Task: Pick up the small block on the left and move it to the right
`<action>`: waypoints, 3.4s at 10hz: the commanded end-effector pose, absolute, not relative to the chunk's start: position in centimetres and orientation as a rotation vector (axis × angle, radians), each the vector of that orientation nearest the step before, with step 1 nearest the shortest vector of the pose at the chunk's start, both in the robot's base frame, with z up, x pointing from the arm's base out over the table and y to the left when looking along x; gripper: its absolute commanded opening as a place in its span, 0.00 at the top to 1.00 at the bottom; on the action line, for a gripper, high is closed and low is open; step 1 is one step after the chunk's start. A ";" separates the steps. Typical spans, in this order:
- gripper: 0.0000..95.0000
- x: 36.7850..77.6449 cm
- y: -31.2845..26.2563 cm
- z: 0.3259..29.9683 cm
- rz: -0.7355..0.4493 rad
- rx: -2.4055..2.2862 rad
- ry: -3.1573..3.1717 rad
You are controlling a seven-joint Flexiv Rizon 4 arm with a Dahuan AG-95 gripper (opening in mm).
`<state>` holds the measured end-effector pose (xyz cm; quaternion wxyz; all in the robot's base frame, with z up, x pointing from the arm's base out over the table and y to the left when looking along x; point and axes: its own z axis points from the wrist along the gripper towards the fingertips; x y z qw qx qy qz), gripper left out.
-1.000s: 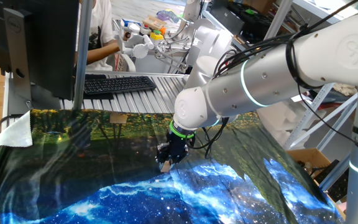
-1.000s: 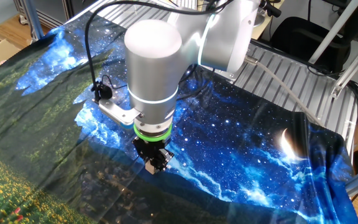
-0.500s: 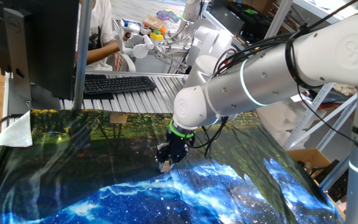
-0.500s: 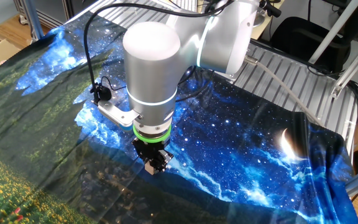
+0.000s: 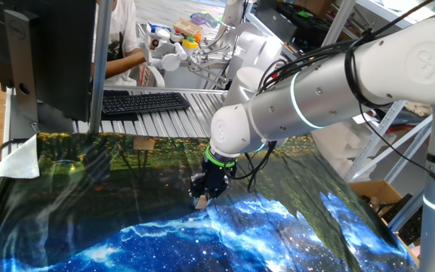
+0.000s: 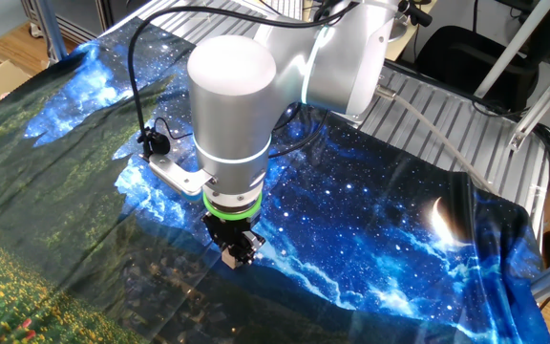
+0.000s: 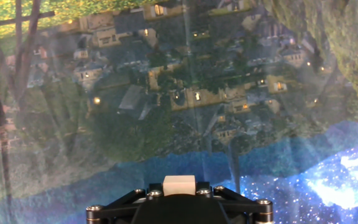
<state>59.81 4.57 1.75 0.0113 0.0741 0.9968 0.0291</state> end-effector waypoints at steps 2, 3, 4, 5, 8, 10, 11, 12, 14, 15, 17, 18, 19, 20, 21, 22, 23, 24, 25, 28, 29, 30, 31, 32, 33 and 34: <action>1.00 59.9 4.6 1.7 0.092 0.224 3.110; 1.00 59.9 4.6 1.7 0.092 0.225 3.107; 1.00 59.9 4.5 1.6 0.088 0.222 3.109; 1.00 59.9 4.5 1.6 0.086 0.222 3.106; 1.00 59.8 4.6 1.7 0.088 0.220 3.109; 1.00 59.8 4.6 1.7 0.079 0.206 3.110; 1.00 59.8 4.6 1.7 0.071 0.205 3.109; 1.00 59.8 4.6 1.7 0.073 0.205 3.106; 1.00 59.8 4.6 1.7 0.083 0.214 3.104; 1.00 59.8 4.6 1.7 0.095 0.222 3.104; 1.00 59.8 4.6 1.7 0.098 0.222 3.105; 1.00 59.8 4.6 1.7 0.098 0.222 3.106; 1.00 59.8 4.6 1.7 0.098 0.223 3.108; 1.00 59.8 4.6 1.7 0.098 0.224 3.109; 1.00 59.8 4.6 1.7 0.084 0.225 3.111; 1.00 59.8 4.6 1.7 0.081 0.227 3.115; 1.00 59.8 4.6 1.7 0.076 0.229 3.115; 1.00 59.8 4.6 1.7 0.073 0.223 3.112; 1.00 59.8 4.6 1.7 0.082 0.226 3.109; 1.00 59.8 4.6 1.7 0.087 0.231 3.116; 1.00 59.8 4.6 1.7 0.087 0.235 3.119; 1.00 59.8 4.6 1.6 0.089 0.237 3.122; 1.00 59.9 4.7 1.4 0.086 0.236 3.123; 1.00 60.0 4.7 1.0 0.085 0.235 3.123; 1.00 60.1 4.7 0.7 0.084 0.234 3.123; 1.00 60.2 4.8 0.2 0.081 0.238 3.120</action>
